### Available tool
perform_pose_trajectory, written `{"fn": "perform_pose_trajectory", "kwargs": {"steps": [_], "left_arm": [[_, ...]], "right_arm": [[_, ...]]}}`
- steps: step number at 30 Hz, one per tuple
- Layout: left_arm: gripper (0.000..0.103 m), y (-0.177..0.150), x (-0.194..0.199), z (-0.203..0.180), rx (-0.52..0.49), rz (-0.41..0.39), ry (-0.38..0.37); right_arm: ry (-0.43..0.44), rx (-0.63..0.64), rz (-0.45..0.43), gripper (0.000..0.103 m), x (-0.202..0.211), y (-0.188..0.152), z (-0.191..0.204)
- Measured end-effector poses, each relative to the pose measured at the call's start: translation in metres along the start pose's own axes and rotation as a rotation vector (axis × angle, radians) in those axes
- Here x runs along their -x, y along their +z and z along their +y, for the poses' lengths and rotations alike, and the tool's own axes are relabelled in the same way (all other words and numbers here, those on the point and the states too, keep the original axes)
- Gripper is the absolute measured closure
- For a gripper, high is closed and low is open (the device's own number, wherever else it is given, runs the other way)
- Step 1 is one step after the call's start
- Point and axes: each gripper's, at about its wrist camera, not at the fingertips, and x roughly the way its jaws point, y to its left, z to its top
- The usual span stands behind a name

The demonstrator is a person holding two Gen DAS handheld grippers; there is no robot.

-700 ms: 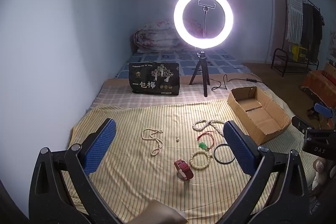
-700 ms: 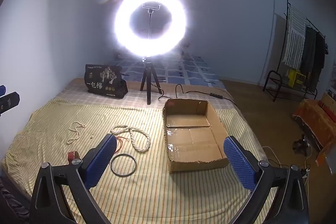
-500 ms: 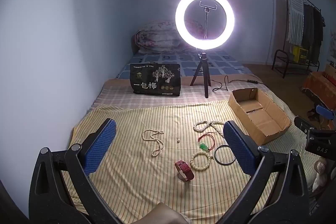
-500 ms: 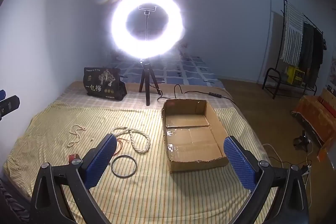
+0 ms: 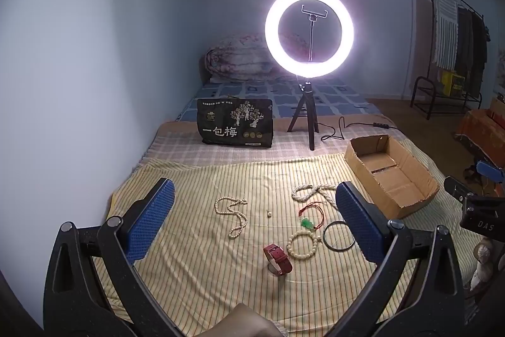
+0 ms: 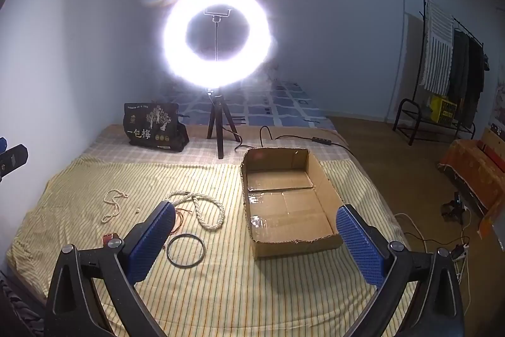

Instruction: Organize jewelry

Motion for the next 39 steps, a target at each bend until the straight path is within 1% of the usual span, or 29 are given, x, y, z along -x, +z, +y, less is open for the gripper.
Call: {"fn": "perform_pose_trajectory", "kwargs": {"steps": [12, 39], "left_arm": [[0.0, 0.0031, -0.0047, -0.0027, -0.003, 0.005, -0.001], [0.0, -0.0006, -0.0046, -0.0042, -0.005, -0.003, 0.002]], "right_arm": [[-0.003, 0.001, 0.001, 0.0, -0.001, -0.0035, 0.0008], [0.004, 0.004, 0.02, 0.0, -0.0026, -0.005, 0.0004]]}}
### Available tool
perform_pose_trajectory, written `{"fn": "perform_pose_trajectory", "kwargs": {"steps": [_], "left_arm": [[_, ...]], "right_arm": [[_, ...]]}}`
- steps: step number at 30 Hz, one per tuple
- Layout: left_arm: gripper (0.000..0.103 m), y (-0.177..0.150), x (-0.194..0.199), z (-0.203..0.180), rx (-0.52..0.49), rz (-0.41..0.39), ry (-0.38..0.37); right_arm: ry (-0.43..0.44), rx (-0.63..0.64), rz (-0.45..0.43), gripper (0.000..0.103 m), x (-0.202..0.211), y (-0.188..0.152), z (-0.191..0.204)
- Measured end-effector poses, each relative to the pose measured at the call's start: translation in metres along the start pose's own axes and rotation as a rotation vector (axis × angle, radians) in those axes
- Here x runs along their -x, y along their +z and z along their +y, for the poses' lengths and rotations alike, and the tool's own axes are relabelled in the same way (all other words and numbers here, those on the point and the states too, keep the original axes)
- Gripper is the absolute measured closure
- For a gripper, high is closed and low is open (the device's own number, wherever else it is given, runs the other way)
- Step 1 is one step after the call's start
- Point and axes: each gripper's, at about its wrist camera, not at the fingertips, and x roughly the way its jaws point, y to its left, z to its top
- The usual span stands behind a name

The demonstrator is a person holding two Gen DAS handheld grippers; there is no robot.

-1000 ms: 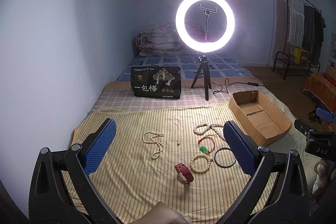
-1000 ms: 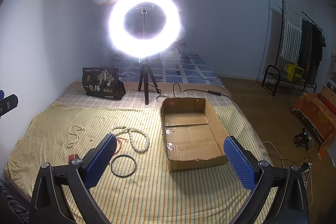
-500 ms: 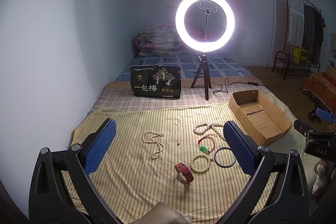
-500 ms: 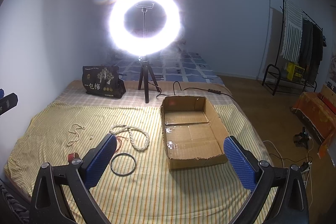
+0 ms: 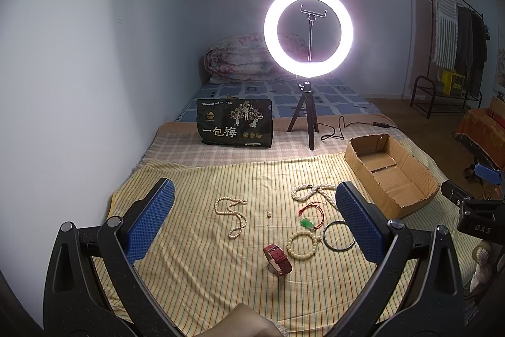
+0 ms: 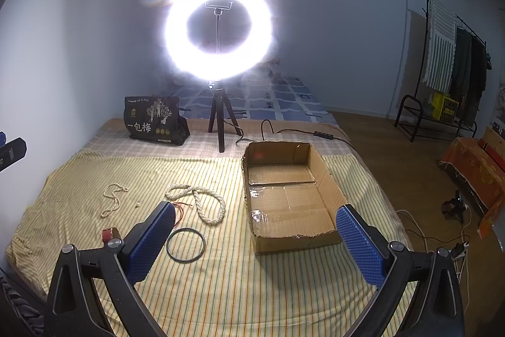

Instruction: Organize jewelry

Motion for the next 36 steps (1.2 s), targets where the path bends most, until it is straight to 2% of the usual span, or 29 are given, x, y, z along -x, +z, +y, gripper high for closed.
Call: {"fn": "perform_pose_trajectory", "kwargs": {"steps": [36], "left_arm": [[0.0, -0.012, -0.008, 0.004, -0.015, 0.027, 0.019]], "right_arm": [[0.013, 0.023, 0.035, 0.0, -0.006, -0.002, 0.005]]}}
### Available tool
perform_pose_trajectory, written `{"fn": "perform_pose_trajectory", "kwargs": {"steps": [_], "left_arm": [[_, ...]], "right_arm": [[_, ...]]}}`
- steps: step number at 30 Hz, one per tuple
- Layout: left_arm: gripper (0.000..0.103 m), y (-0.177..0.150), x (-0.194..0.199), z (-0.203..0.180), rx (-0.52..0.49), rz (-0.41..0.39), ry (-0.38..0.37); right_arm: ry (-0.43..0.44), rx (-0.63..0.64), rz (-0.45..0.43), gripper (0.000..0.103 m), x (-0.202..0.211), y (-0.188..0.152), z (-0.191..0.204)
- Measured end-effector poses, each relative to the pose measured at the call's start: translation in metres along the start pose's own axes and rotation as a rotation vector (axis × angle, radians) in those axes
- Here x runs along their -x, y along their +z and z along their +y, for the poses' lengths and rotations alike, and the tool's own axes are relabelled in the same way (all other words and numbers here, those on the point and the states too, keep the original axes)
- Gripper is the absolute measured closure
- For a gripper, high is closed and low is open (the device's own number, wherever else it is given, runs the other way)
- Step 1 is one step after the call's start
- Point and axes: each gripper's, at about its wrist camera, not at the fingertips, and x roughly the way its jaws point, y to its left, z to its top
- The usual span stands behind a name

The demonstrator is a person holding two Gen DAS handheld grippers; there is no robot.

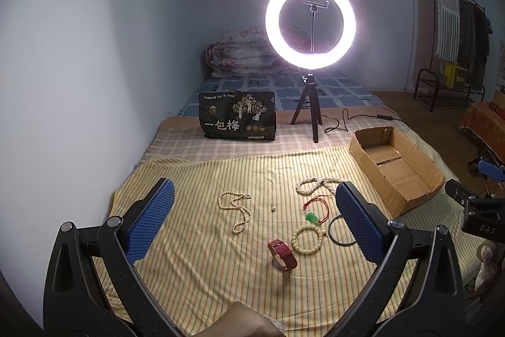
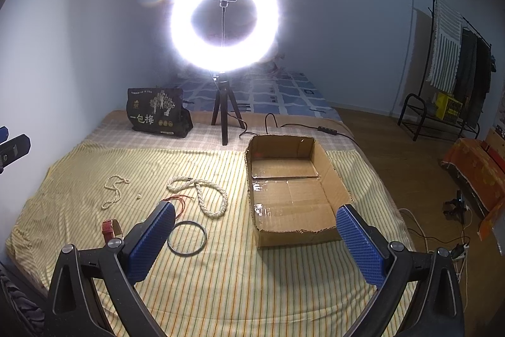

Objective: Organize jewelry
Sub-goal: 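Move left tool toward red watch while right tool approaches dark blue bangle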

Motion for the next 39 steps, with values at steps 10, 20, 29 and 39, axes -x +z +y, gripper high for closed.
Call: {"fn": "perform_pose_trajectory", "kwargs": {"steps": [10, 20, 29, 39], "left_arm": [[0.0, -0.002, -0.018, 0.03, 0.039, 0.073, 0.032], [0.0, -0.013, -0.042, 0.031, 0.033, 0.191, -0.026], [0.001, -0.025, -0.068, 0.033, 0.118, 0.334, -0.12], [0.027, -0.041, -0.114, 0.024, 0.219, 0.525, -0.239]], "right_arm": [[0.068, 0.07, 0.065, 0.0, -0.017, -0.004, 0.007], [0.125, 0.242, 0.093, 0.0, -0.043, -0.014, 0.032], [0.199, 0.308, 0.198, 0.008, -0.076, -0.024, 0.048], [0.318, 0.39, 0.293, 0.023, -0.106, -0.043, 0.077]]}}
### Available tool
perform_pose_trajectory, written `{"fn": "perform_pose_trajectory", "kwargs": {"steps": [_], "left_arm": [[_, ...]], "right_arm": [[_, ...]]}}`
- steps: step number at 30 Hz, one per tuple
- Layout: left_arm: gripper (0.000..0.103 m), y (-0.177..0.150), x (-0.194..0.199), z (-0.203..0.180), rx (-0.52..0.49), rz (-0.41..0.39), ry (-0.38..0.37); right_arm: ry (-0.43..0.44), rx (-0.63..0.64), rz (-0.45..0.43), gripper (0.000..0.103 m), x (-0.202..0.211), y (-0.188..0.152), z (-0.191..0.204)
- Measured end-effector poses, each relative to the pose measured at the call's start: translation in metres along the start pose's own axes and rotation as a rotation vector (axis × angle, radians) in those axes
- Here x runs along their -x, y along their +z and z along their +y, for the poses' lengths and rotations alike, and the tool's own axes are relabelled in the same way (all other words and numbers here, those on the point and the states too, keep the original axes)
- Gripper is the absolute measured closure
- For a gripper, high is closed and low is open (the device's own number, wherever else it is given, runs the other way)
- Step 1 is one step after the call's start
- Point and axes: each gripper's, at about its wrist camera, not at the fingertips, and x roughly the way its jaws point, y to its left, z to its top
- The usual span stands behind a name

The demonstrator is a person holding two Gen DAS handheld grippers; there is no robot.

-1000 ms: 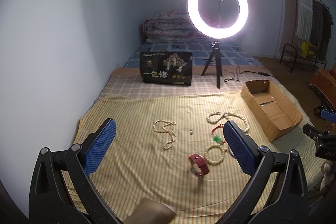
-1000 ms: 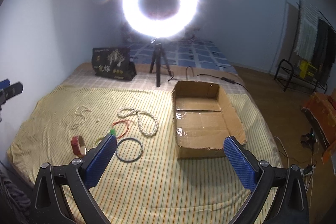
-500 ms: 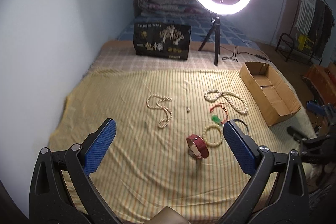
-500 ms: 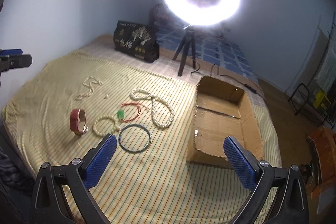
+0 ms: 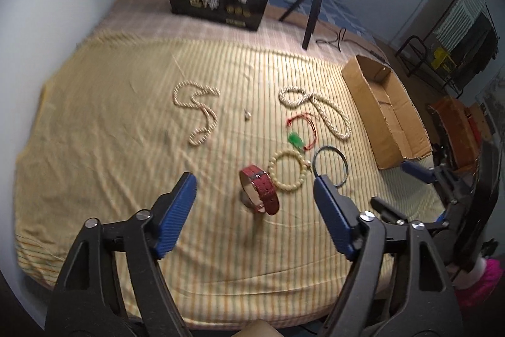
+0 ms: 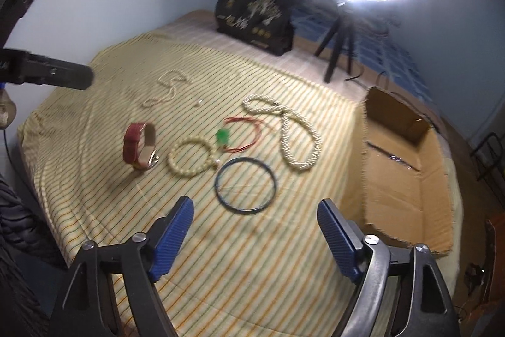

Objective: Organize jewelry
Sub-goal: 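Move left tool toward red watch while right tool approaches dark blue bangle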

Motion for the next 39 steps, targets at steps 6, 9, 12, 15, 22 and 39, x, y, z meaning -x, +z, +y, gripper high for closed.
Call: {"fn": "perform_pose_trajectory", "kwargs": {"steps": [6, 9, 12, 15, 22, 39], "left_arm": [[0.029, 0.003, -0.024, 0.004, 0.05, 0.079, -0.029], [0.029, 0.004, -0.03, 0.005, 0.06, 0.098, -0.029], [0.029, 0.005, -0.036, 0.004, 0.055, 0.109, -0.023], [0.03, 0.004, -0.044, 0.005, 0.053, 0.127, -0.009], [0.038, 0.006, -0.063, 0.013, 0.087, 0.181, -0.003], [0.038, 0.005, -0.085, 0.012, 0.099, 0.235, 0.004]], "right_arm": [[0.043, -0.007, 0.051, 0.029, -0.019, 0.002, 0.002], [0.065, -0.022, 0.061, 0.032, -0.025, 0.006, 0.001], [0.087, -0.034, 0.065, 0.035, -0.029, 0.009, 0.001], [0.122, -0.038, 0.075, 0.039, -0.035, 0.011, 0.004], [0.159, -0.045, 0.109, 0.047, -0.048, 0.014, 0.009], [0.191, -0.053, 0.183, 0.066, -0.08, 0.014, 0.01]]}}
